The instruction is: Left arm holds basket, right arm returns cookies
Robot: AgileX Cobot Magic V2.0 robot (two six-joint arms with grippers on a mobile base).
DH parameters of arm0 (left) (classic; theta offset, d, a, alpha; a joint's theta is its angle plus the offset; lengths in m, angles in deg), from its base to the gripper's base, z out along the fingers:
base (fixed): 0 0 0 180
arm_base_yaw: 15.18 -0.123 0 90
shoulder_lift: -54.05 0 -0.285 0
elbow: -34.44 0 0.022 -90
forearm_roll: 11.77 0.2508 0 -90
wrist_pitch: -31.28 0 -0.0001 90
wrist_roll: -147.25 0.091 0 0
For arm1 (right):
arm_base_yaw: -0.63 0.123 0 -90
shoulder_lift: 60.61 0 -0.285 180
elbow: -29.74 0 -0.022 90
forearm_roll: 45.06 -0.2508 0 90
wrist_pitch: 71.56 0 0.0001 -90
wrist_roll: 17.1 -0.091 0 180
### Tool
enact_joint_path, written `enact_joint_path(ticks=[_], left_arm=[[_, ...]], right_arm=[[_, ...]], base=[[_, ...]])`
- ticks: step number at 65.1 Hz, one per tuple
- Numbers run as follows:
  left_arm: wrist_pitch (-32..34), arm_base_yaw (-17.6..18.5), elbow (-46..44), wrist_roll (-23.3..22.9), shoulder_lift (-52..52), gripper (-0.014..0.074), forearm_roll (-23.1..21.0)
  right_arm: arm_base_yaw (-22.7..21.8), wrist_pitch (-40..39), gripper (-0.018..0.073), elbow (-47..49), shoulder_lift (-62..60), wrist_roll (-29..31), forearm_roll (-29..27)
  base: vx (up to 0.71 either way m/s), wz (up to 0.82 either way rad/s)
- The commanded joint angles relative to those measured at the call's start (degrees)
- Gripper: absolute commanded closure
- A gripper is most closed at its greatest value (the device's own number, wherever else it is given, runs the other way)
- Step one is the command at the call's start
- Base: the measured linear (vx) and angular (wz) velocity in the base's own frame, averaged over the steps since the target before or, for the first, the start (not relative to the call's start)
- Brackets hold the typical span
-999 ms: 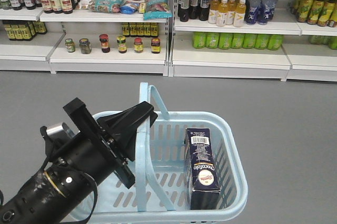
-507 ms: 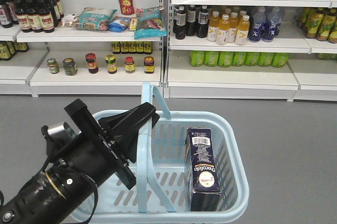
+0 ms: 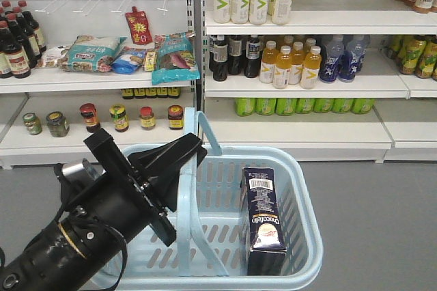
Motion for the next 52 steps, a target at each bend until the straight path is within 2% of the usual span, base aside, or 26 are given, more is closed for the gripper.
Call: enact_joint_path(ticks=[1, 52], left_arm=[[16.0, 0.2, -1.6, -0.3, -2.3, 0.0599, 0.0], [16.0, 0.2, -1.6, -0.3, -2.3, 0.0599, 0.0]], right_arm=[[-0.2, -4.1, 0.0565, -1.0, -0.7, 0.5, 0.2], [-0.2, -4.1, 0.0565, -1.0, -0.7, 0.5, 0.2]], base=[[0.48, -0.08], [0.44, -0.04]])
